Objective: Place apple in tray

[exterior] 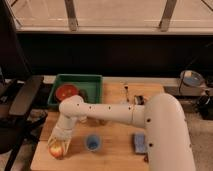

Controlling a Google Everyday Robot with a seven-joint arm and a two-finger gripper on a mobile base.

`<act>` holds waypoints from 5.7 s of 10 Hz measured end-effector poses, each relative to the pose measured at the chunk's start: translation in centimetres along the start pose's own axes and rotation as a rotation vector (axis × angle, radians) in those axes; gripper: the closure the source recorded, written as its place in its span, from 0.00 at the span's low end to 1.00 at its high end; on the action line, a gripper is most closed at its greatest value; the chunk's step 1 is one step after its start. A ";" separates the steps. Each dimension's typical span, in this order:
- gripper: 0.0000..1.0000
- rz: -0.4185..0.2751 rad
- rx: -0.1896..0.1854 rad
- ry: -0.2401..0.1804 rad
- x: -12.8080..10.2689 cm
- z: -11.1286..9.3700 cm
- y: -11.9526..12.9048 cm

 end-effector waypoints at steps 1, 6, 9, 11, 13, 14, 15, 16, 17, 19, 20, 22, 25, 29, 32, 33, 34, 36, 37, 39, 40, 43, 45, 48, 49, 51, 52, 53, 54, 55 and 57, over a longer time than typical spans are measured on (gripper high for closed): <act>0.71 0.004 -0.007 0.012 -0.1 -0.4 0.2; 1.00 0.048 0.057 0.160 0.6 -8.5 2.8; 1.00 0.097 0.117 0.295 2.7 -16.9 4.8; 1.00 0.107 0.148 0.383 4.9 -21.7 4.8; 1.00 0.098 0.180 0.439 6.6 -25.1 4.2; 1.00 0.097 0.182 0.442 6.6 -25.3 4.1; 1.00 0.097 0.181 0.442 6.6 -25.2 4.1; 1.00 0.096 0.180 0.441 6.6 -25.2 4.1; 1.00 0.095 0.180 0.441 6.6 -25.2 4.1; 1.00 0.108 0.173 0.463 6.7 -25.7 4.2; 1.00 0.117 0.175 0.481 7.3 -26.4 4.6; 1.00 0.130 0.168 0.514 9.7 -28.5 5.0; 1.00 0.154 0.153 0.567 14.3 -31.6 5.1; 1.00 0.154 0.138 0.610 20.4 -30.4 4.6; 1.00 0.135 0.139 0.617 23.5 -28.9 2.9; 1.00 0.137 0.140 0.618 23.5 -29.0 3.0; 1.00 0.138 0.140 0.618 23.6 -29.0 3.1; 1.00 0.135 0.139 0.618 23.5 -28.9 3.0; 1.00 0.139 0.134 0.622 23.6 -28.9 3.1; 1.00 0.153 0.133 0.628 24.7 -28.2 3.3; 1.00 0.162 0.137 0.626 25.6 -27.7 3.3; 0.86 0.186 0.173 0.640 28.0 -26.6 3.9; 0.65 0.254 0.202 0.672 29.2 -26.8 4.5; 0.36 0.405 0.235 0.706 30.4 -26.0 5.4; 0.25 0.449 0.254 0.686 30.9 -25.2 5.7; 0.20 0.488 0.280 0.651 31.4 -24.1 6.1; 0.20 0.494 0.292 0.643 31.4 -24.0 6.2; 0.20 0.498 0.304 0.640 31.3 -24.1 6.2; 0.20 0.498 0.312 0.640 31.2 -24.3 6.1; 0.20 0.492 0.328 0.644 30.7 -24.8 5.8; 0.20 0.491 0.329 0.649 30.8 -24.9 5.9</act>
